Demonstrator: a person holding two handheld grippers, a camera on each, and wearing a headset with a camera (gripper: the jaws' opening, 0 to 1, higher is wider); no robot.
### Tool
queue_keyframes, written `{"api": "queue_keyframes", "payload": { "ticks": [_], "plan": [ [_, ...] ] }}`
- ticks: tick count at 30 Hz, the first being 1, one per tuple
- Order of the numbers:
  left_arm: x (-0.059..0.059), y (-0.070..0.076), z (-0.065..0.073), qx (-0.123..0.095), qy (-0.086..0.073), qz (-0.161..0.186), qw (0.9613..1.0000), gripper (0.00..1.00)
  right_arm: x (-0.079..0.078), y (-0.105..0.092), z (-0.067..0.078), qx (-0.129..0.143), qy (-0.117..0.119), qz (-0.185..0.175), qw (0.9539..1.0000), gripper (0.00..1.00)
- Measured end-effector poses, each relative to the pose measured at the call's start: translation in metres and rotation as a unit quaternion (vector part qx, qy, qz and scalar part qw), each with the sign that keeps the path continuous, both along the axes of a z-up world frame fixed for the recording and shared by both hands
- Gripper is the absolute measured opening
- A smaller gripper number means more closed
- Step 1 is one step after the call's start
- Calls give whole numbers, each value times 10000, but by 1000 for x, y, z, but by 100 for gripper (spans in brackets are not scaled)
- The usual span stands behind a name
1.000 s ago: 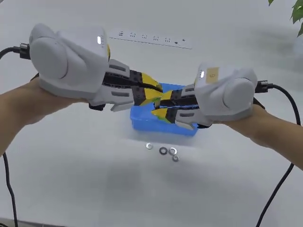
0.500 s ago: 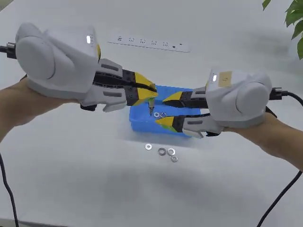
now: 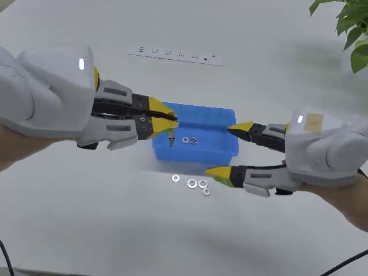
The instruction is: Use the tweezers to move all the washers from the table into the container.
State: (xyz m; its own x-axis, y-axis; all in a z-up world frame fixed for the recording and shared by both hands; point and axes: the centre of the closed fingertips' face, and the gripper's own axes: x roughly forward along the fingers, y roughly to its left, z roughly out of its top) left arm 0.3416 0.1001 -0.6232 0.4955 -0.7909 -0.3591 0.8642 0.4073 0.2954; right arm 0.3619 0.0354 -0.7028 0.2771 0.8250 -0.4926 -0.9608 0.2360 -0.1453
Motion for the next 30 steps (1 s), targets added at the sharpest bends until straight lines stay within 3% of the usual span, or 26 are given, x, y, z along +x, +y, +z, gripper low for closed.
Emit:
{"api": "queue_keyframes", "payload": {
  "ticks": [7,8,10,12,23,30],
  "plan": [
    [-7,2,-11,-195,147,75,9997,6,-18,-17,-18,-157,165,-118,9997,65],
    [-6,2,-13,-280,153,141,9994,6,-21,-19,-22,-208,150,-108,9996,66],
    [-5,4,-18,-235,103,240,9994,6,-26,-24,-32,-509,65,21,9987,70],
    [-4,5,-24,-239,128,286,9992,6,-30,-26,-38,-619,56,76,9980,73],
    [-13,1,-49,-337,406,201,9984,6,-45,-29,-47,-360,595,-21,9976,87],
    [-10,-5,-56,-372,488,165,9980,6,-47,-28,-49,-238,704,-100,9972,100]
  ]
}}
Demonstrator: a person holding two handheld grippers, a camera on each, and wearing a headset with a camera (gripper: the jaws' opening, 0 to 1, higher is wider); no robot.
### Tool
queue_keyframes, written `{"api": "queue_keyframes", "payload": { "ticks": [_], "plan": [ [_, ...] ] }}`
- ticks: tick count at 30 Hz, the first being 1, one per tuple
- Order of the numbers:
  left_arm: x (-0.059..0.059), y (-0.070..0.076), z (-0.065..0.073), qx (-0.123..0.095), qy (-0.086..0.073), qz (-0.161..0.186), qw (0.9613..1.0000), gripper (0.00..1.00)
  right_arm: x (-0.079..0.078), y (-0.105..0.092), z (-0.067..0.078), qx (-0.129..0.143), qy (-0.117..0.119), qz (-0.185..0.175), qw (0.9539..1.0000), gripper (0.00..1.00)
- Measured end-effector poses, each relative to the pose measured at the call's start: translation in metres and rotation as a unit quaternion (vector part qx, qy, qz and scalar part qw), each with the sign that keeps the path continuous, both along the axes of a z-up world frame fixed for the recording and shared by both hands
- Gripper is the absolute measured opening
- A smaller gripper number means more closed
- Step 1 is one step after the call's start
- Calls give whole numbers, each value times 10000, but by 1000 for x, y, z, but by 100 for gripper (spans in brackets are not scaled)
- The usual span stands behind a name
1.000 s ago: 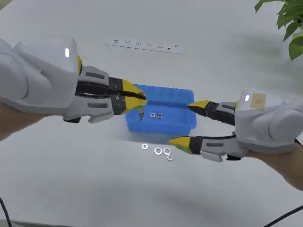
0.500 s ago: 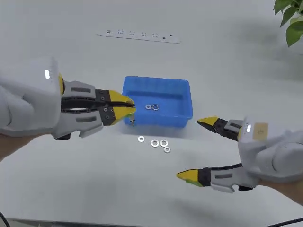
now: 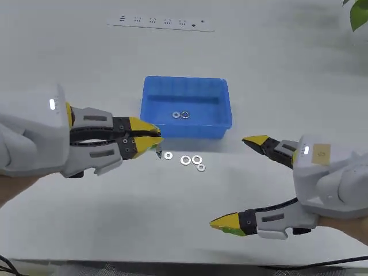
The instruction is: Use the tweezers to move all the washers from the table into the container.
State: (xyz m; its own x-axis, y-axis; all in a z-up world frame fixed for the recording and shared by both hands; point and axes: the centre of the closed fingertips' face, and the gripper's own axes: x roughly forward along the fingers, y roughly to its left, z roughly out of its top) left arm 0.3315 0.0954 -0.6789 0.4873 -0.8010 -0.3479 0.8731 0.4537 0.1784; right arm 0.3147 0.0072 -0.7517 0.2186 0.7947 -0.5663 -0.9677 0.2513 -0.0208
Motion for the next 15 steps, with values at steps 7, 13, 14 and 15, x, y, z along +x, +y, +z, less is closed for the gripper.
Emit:
{"api": "queue_keyframes", "payload": {
  "ticks": [7,13,14,15],
  "plan": [
    [2,-8,-5,-3,59,-79,10000,6,-6,-2,-3,23,69,29,10000,100],
    [3,-13,-8,-19,107,-136,9998,6,-9,-5,-8,37,177,20,9998,100],
    [3,-14,-9,-21,112,-141,9998,6,-10,-5,-8,34,183,26,9998,100],
    [3,-15,-10,-7,107,-142,9998,6,-10,-5,-8,32,191,29,9998,100]
  ]
}}
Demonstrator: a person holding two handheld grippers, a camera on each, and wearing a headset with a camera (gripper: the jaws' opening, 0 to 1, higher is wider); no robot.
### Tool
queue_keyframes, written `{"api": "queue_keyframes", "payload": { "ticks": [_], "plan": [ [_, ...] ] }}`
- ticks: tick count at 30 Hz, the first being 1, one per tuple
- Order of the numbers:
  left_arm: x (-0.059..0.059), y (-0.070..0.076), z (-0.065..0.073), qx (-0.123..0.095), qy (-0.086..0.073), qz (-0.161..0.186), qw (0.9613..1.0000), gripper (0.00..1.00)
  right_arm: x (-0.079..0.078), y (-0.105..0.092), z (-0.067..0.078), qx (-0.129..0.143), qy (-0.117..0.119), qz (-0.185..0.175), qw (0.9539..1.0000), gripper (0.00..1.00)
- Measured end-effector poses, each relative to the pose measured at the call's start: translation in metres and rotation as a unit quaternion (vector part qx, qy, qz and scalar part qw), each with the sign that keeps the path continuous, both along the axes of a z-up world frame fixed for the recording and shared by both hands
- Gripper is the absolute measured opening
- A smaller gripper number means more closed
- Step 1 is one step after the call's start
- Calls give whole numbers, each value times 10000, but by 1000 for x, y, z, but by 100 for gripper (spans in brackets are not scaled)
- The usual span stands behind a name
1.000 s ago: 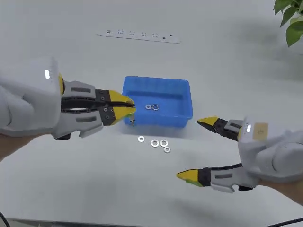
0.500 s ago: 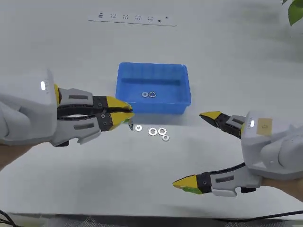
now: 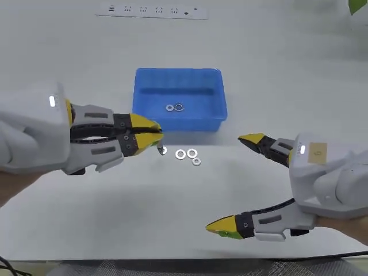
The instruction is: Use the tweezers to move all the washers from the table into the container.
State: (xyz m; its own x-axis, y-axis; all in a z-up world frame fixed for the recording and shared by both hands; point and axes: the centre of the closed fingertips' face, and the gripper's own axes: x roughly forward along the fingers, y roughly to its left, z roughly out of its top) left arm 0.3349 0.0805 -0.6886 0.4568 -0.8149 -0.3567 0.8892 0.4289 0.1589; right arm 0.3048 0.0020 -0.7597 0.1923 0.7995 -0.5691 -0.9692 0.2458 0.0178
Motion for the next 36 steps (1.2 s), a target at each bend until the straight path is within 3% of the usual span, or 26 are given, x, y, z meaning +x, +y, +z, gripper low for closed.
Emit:
{"api": "queue_keyframes", "payload": {
  "ticks": [17,24,33,36],
  "plan": [
    [6,-3,-8,13,60,-6,10000,6,-2,-2,-2,30,116,-14,9999,98],
    [5,-3,-11,-70,225,11,9997,6,-1,-2,-3,39,163,-28,9999,97],
    [8,1,-12,116,437,-12,9990,6,0,8,1,136,158,17,9998,96],
    [8,1,-13,90,519,-18,9986,6,2,12,3,174,178,48,9997,90]
  ]
}}
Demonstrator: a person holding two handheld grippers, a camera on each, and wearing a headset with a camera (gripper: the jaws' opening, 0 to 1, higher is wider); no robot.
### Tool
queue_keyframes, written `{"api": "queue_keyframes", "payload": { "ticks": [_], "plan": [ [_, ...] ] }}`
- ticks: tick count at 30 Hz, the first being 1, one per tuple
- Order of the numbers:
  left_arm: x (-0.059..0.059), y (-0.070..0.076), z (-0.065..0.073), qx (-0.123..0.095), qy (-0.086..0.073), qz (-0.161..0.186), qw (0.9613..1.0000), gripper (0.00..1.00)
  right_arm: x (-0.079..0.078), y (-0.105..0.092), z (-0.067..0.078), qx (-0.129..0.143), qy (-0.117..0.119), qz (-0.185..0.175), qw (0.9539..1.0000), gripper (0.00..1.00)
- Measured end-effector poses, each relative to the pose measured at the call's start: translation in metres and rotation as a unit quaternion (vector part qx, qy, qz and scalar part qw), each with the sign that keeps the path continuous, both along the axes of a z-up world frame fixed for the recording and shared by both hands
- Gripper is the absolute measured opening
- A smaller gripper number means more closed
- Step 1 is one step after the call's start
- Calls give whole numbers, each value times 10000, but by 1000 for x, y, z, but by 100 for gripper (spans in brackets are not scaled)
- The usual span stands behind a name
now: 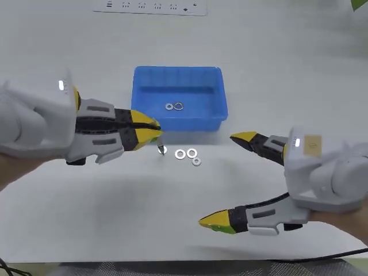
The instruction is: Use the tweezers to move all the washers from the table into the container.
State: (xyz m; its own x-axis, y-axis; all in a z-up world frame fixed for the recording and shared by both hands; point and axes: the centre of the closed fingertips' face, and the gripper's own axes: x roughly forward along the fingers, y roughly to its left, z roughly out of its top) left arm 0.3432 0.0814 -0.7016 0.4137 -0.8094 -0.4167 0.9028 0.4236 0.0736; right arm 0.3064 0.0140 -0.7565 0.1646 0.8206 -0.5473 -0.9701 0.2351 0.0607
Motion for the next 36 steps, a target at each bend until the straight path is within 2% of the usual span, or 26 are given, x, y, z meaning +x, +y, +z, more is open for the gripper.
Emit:
{"api": "queue_keyframes", "payload": {
  "ticks": [1,5,11,21,23,27,29,36],
  "plan": [
    [0,-1,0,-35,80,-4,10000,6,1,2,1,17,14,7,10000,89],
    [0,-1,-1,144,104,-145,9997,6,7,11,2,58,40,45,10000,84],
    [-1,1,-3,242,190,-236,9992,6,14,32,4,79,-10,298,9995,74],
    [-3,-4,-4,319,226,-355,9986,6,24,66,-2,-7,-82,810,9967,50],
    [-3,-5,-4,323,248,-373,9985,6,25,70,-4,-43,-97,918,9957,43],
    [-2,-9,-5,386,245,-460,9979,6,31,75,-10,-178,-93,1081,9939,37],
    [-2,-10,-6,398,258,-499,9976,6,33,77,-8,-113,-91,1147,9933,31],
    [-1,-12,-7,379,295,-525,9975,6,35,84,-8,-118,-108,1299,9914,25]
  ]
}}
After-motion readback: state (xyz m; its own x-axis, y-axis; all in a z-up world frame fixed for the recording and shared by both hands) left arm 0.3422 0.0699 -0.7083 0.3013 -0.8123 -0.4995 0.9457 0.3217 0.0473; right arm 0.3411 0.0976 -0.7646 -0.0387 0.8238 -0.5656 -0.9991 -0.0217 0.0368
